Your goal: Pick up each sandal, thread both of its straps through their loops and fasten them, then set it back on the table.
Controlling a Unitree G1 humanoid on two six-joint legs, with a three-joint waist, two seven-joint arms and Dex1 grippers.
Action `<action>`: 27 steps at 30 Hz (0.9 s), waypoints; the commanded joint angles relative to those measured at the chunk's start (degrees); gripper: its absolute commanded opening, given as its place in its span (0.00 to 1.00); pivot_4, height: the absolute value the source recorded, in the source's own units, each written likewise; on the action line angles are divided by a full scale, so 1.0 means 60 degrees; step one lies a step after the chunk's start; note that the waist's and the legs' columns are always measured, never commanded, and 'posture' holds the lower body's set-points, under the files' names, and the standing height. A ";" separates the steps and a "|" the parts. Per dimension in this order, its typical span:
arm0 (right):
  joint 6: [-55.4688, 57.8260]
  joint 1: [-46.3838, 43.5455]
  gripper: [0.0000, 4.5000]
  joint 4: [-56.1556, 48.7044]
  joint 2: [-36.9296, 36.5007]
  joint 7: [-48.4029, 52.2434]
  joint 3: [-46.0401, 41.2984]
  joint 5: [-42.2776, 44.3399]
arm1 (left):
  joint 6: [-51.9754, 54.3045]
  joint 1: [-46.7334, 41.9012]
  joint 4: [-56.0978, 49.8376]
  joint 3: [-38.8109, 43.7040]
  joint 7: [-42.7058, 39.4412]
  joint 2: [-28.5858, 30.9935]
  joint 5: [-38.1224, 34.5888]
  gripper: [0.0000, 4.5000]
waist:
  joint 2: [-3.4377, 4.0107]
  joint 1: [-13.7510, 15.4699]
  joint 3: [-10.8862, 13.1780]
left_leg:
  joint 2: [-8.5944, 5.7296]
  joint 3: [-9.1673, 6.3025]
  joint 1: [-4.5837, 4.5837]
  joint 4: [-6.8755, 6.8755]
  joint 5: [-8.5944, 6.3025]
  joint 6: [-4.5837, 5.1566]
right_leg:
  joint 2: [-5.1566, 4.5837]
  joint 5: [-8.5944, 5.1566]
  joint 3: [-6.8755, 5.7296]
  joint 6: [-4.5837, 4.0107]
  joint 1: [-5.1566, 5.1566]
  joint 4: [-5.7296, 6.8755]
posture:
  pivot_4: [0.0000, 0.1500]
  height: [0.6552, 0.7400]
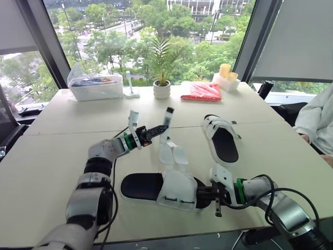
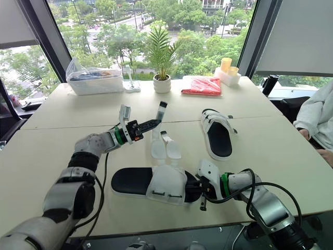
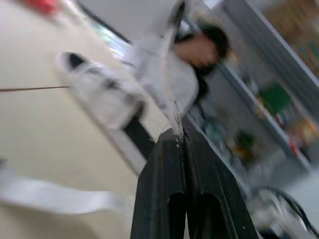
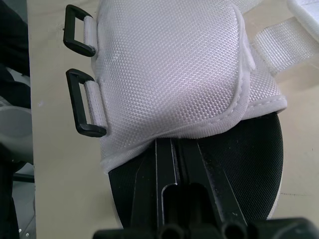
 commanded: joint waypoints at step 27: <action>-0.0498 -0.0134 0.00 0.0821 -0.0112 0.0460 0.0184 -0.0411 | -1.4237 0.5030 -0.5134 -0.5466 -0.4664 0.6019 0.2272 0.87 | 0.0046 0.0041 -0.0021 | 0.0017 -0.0001 -0.0004 -0.0034 -0.0011 0.0023 | -0.0005 -0.0009 -0.0005 -0.0057 0.0024 -0.0119 | 1.00 1.00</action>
